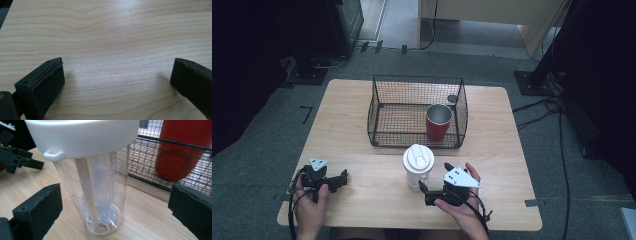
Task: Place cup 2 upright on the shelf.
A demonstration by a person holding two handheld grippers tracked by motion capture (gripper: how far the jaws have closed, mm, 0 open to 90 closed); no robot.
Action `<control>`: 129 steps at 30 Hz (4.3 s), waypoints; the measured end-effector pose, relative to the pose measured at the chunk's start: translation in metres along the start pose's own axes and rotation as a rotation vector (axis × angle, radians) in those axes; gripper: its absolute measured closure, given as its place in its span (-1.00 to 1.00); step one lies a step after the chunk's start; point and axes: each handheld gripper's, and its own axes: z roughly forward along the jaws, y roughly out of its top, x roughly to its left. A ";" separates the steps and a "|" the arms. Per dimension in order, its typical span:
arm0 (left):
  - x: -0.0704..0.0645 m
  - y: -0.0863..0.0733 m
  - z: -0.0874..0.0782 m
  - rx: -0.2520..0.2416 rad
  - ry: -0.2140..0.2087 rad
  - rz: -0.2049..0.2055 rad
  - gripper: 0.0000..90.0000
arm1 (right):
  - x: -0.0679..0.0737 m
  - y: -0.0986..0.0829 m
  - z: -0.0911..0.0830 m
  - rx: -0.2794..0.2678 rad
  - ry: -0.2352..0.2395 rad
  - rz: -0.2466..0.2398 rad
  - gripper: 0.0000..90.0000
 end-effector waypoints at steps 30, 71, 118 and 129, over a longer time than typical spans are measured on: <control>0.000 0.000 0.000 0.000 0.000 0.000 -1.00 | 0.023 0.022 0.031 -0.052 -0.042 0.056 -1.00; 0.000 0.000 0.000 0.000 0.000 0.001 -1.00 | 0.034 0.022 0.043 -0.126 -0.085 0.053 -0.65; 0.000 0.000 0.000 0.001 -0.003 0.001 -1.00 | 0.037 0.119 0.052 -0.307 -0.093 0.008 -0.64; 0.000 0.000 0.000 0.000 -0.002 0.000 -1.00 | 0.039 0.140 0.065 -0.343 -0.108 -0.005 -0.64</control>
